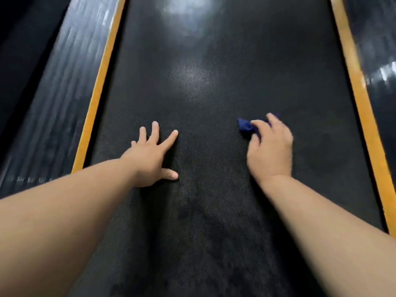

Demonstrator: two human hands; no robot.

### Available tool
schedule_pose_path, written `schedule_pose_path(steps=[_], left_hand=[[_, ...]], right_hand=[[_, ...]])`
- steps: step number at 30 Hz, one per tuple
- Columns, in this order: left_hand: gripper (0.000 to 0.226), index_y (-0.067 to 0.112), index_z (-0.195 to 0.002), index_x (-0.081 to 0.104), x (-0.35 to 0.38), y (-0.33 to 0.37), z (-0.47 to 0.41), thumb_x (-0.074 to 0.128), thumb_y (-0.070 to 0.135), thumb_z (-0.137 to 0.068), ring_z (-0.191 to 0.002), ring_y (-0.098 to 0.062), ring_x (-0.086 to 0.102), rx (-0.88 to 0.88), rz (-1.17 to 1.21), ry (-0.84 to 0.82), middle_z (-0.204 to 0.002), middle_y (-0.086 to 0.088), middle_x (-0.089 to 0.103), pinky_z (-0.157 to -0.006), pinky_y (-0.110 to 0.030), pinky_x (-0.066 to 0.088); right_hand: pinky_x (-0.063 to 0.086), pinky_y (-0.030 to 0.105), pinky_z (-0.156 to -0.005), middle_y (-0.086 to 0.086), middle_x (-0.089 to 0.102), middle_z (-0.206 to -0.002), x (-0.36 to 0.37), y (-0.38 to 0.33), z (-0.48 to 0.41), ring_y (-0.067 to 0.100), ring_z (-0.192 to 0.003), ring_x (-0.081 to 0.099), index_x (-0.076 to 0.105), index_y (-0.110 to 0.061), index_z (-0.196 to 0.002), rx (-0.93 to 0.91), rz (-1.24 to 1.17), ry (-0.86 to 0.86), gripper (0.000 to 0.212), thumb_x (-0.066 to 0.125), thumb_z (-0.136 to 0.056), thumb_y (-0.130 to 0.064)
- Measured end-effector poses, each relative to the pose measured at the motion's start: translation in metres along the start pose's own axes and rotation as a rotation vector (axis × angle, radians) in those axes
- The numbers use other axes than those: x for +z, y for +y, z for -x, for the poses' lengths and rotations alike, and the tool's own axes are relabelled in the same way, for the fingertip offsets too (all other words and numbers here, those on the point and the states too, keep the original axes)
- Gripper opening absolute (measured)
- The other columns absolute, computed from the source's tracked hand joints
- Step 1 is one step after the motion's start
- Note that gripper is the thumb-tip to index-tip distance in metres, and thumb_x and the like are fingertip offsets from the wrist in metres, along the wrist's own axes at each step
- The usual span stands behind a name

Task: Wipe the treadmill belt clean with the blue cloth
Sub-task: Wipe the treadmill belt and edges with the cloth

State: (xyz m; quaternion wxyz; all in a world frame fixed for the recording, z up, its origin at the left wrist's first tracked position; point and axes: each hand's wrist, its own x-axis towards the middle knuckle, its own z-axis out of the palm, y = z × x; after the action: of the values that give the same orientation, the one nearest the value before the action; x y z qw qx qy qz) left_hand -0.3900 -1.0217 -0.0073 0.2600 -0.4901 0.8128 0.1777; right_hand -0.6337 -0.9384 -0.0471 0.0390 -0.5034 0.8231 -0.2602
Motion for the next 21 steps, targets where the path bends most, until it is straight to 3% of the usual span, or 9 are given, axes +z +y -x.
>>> schedule_pose_path(steps=[4,7,9,13,15,19,21], left_hand=[[0.111,0.040,-0.146,-0.016,0.000,0.001,0.001,0.064,0.065,-0.073,-0.143,-0.039,-0.014,-0.011,-0.016,0.022,-0.154,-0.010,-0.027,-0.113,-0.055,0.014],[0.113,0.042,-0.146,-0.015,0.000,0.002,-0.002,0.065,0.067,-0.070,-0.143,-0.040,-0.011,-0.013,-0.008,0.026,-0.155,-0.010,-0.024,-0.114,-0.056,0.017],[0.114,0.042,-0.146,-0.013,-0.001,0.002,0.000,0.066,0.068,-0.068,-0.143,-0.040,-0.007,-0.021,-0.034,0.036,-0.156,-0.010,-0.020,-0.113,-0.055,0.020],[0.118,0.034,-0.150,-0.001,-0.011,0.014,0.002,0.075,0.061,-0.064,-0.143,-0.042,0.003,-0.050,-0.043,0.068,-0.157,-0.017,-0.008,-0.115,-0.050,0.020],[0.120,0.027,-0.152,0.006,-0.018,0.033,0.003,0.079,0.057,-0.061,-0.145,-0.033,0.005,0.017,0.009,0.125,-0.158,-0.016,-0.003,-0.117,-0.044,0.018],[0.123,0.024,-0.152,0.005,-0.016,0.091,0.007,0.079,0.058,-0.059,-0.146,-0.024,0.006,0.194,0.000,0.123,-0.159,-0.012,0.002,-0.118,-0.035,0.013],[0.124,0.025,-0.152,0.004,-0.014,0.108,0.011,0.077,0.062,-0.059,-0.146,-0.025,0.009,0.200,-0.042,0.099,-0.158,-0.013,0.005,-0.118,-0.036,0.015]], right_hand=[[0.036,0.038,-0.102,0.015,0.061,-0.120,0.017,-0.045,0.050,0.038,-0.106,0.058,0.066,-0.011,-0.111,-0.429,-0.094,-0.136,0.036,0.051,-0.078,-0.016],[0.042,0.042,-0.102,0.012,0.061,-0.126,0.017,-0.029,0.053,0.038,-0.109,0.058,0.069,-0.015,-0.110,-0.550,-0.061,-0.194,0.038,0.044,-0.082,-0.023],[0.045,0.046,-0.099,0.012,0.062,-0.124,0.010,-0.003,0.035,0.039,-0.108,0.058,0.071,-0.015,-0.104,-0.500,0.001,-0.087,0.035,0.047,-0.078,-0.017],[0.038,0.043,-0.101,0.006,0.046,-0.142,-0.014,0.037,0.006,0.037,-0.122,0.044,0.064,-0.020,-0.119,-0.019,0.071,-0.020,0.035,0.046,-0.088,-0.016],[0.035,0.040,-0.103,0.006,0.044,-0.144,-0.010,0.022,0.017,0.037,-0.121,0.045,0.060,-0.020,-0.124,-0.090,0.036,-0.072,0.045,0.037,-0.085,-0.020],[0.031,0.037,-0.110,0.004,0.042,-0.146,-0.016,0.023,0.055,0.030,-0.128,0.042,0.054,-0.021,-0.131,-0.394,-0.012,-0.235,0.045,0.044,-0.087,-0.022],[0.039,0.040,-0.104,0.001,0.045,-0.144,-0.036,0.051,0.044,0.029,-0.127,0.045,0.058,-0.025,-0.126,-0.378,0.078,-0.190,0.044,0.045,-0.084,-0.022]])
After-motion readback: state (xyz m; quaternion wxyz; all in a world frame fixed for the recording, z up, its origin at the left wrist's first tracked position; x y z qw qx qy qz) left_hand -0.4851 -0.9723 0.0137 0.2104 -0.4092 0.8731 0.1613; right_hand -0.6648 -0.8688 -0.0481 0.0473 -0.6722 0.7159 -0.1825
